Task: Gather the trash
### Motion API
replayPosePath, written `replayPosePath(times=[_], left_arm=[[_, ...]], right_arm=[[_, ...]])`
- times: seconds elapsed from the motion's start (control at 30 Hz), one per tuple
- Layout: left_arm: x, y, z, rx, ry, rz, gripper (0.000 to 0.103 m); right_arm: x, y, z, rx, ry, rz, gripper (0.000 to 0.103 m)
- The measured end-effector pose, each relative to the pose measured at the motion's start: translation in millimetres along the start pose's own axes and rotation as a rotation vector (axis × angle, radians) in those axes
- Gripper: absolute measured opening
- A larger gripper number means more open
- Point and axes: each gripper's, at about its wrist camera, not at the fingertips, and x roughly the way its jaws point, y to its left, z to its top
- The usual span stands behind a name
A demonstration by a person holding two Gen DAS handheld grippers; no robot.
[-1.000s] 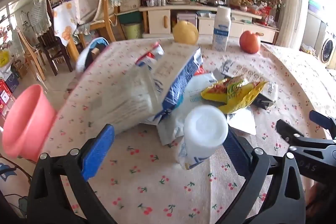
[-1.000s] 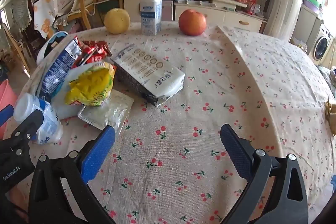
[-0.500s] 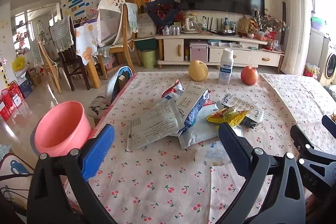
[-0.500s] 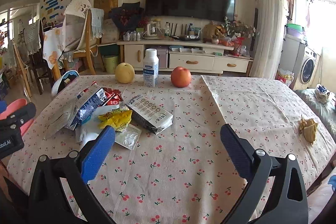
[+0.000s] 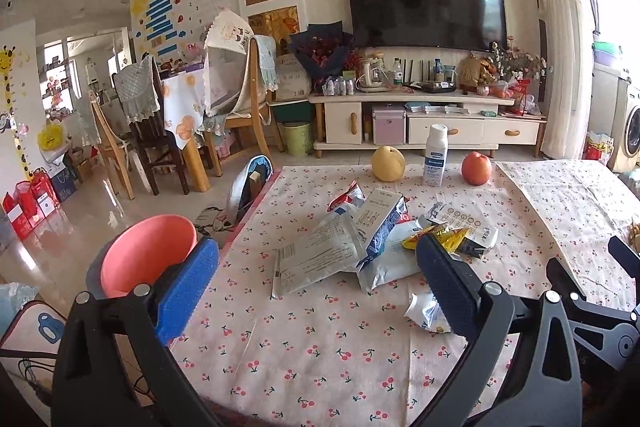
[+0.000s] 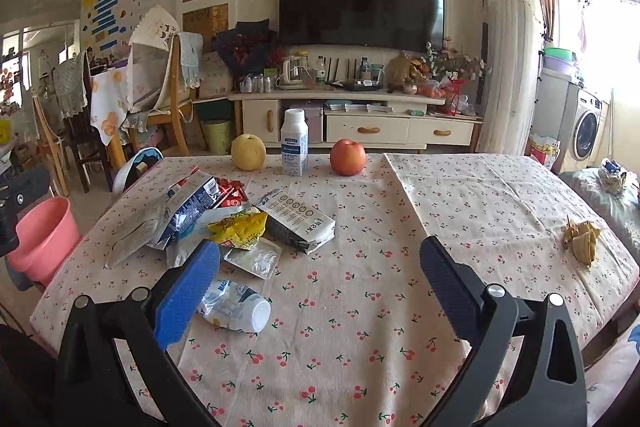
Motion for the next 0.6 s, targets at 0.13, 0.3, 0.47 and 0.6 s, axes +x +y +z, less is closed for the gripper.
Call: replayPosePath(times=[0.13,0.3,0.47,0.6], left_arm=[[-3.5,0.8,0.2,0.002,-0.006,0.005,0.1],[-5.3,3.5,-0.5,0.0,-0.006,0.009,0.1],[-7.5,5.6,-0.5,-0.003,-0.01,0.013,0.1],[-8.7,9.0,-1.4,-0.006,-0.011,0.018,0.1]], right_arm=[[-7.0,3.5,-1.0,-0.025,-0.023,0.0,0.099],[-10.6,6.7,-1.7,-0.036,-0.034,0.0,0.099],[-13.2,7.9,-0.4,-0.044,-0.041,0.003,0.099],[-13.4,6.7,-0.6,-0.043,-0.042,0.004,0.099]])
